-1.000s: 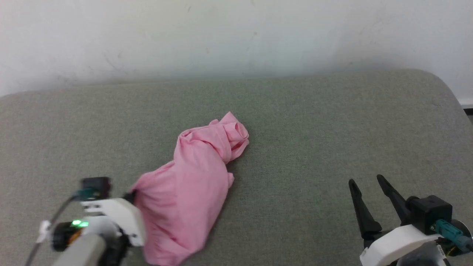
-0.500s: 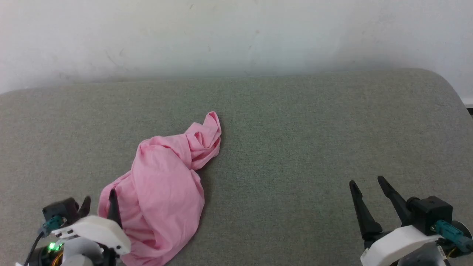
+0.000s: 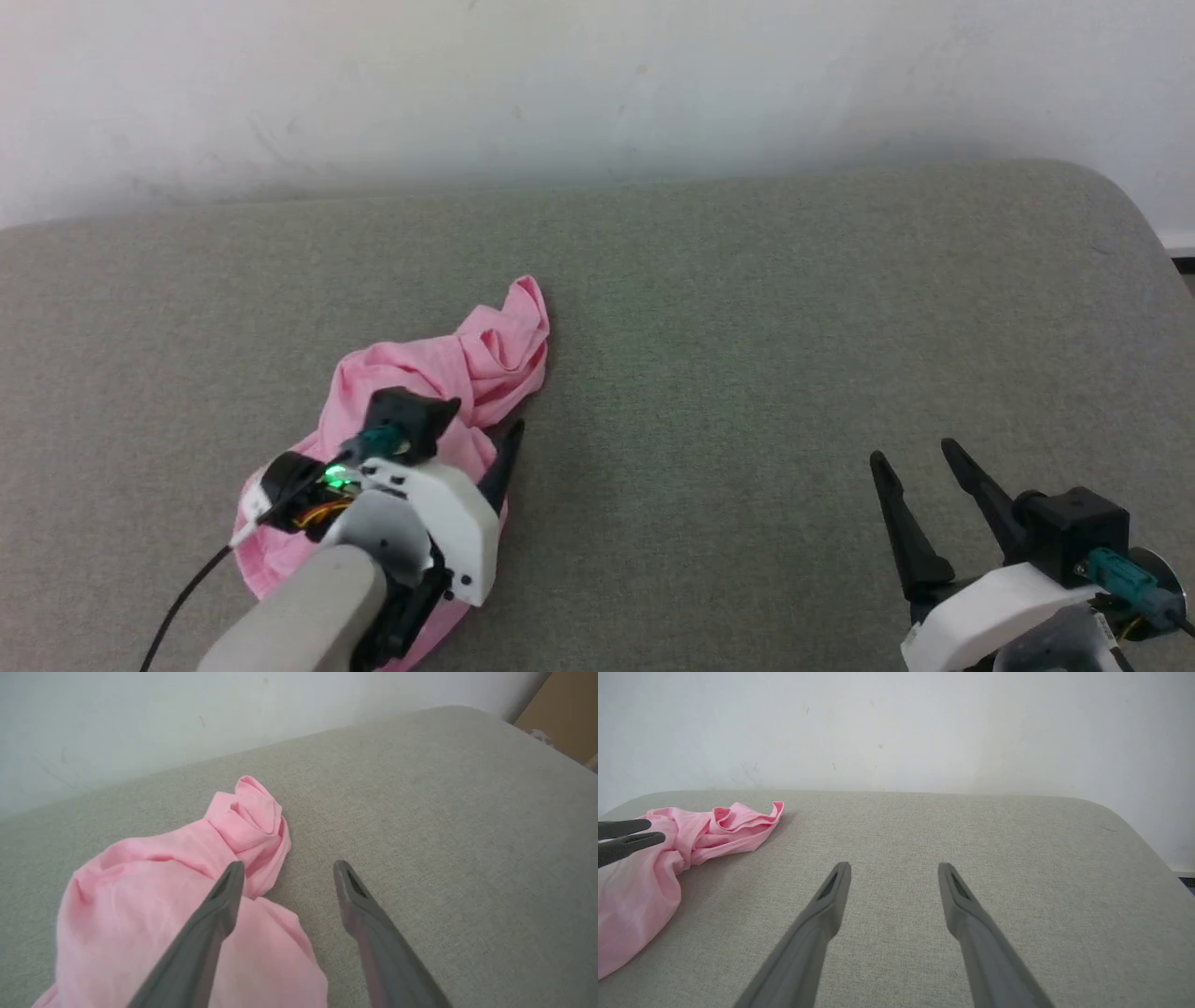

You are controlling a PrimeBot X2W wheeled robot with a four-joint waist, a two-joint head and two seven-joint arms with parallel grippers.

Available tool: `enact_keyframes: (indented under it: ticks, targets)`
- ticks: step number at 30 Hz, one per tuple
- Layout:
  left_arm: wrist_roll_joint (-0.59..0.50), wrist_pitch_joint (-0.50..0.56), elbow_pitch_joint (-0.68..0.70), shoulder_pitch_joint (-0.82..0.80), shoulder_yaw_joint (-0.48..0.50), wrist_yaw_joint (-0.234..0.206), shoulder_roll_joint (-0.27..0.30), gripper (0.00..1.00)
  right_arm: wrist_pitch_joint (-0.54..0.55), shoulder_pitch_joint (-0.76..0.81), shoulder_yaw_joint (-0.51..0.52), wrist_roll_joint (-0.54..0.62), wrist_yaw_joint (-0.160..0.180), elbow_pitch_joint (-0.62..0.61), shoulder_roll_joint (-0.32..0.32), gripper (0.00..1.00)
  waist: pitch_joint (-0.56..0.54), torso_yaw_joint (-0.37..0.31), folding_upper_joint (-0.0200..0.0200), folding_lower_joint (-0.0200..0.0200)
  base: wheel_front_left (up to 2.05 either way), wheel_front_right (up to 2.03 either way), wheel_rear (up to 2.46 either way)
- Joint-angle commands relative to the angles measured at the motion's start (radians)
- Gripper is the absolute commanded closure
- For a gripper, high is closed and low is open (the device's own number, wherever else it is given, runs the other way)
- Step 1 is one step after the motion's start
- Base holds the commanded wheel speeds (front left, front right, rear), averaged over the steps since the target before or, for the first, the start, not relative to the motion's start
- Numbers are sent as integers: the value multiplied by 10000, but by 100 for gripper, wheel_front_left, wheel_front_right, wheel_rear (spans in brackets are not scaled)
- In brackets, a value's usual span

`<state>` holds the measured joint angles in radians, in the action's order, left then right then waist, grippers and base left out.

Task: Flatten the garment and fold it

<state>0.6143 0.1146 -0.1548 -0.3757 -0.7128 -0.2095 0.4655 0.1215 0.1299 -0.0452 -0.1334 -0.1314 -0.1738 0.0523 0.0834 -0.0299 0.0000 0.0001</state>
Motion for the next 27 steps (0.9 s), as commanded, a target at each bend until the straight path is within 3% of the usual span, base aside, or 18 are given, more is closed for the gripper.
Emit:
enact_keyframes:
  ticks: [1, 9, 10, 12, 20, 27]
  targets:
    - [-114, 212, -162, -210, -113, 55, 20, 0, -17, -82, -18, -6, 7, -4, -20, 0, 77, -147, 0, -1, 0, 0, 0]
    - [-235, 2152, -1093, -543, -628, 77, 618, 0, -126, 15, -46, -375, 7, 193, -20, 0, 140, -553, 0, -1, 0, 0, 0]
    - [-225, 2290, -1060, -539, -652, 79, 690, 40, -141, 24, -48, -381, 7, 211, -20, 0, 157, -570, 0, -1, 0, 0, 0]
    - [-237, 2473, -932, -555, -699, 108, 828, 100, -168, 26, -40, -442, 7, 248, -20, 0, 175, -582, 0, -1, 0, 0, 0]
    - [-700, 1553, 407, -1053, -670, 203, 780, 100, -181, -36, -7, -406, 7, 311, -20, 0, 53, -450, 0, -1, 0, 0, 0]
    - [-794, 1019, 1687, -1281, -1519, 1043, -197, 100, -50, 25, -29, -282, 7, 269, -20, 0, -83, -329, 0, -1, 0, 0, 0]
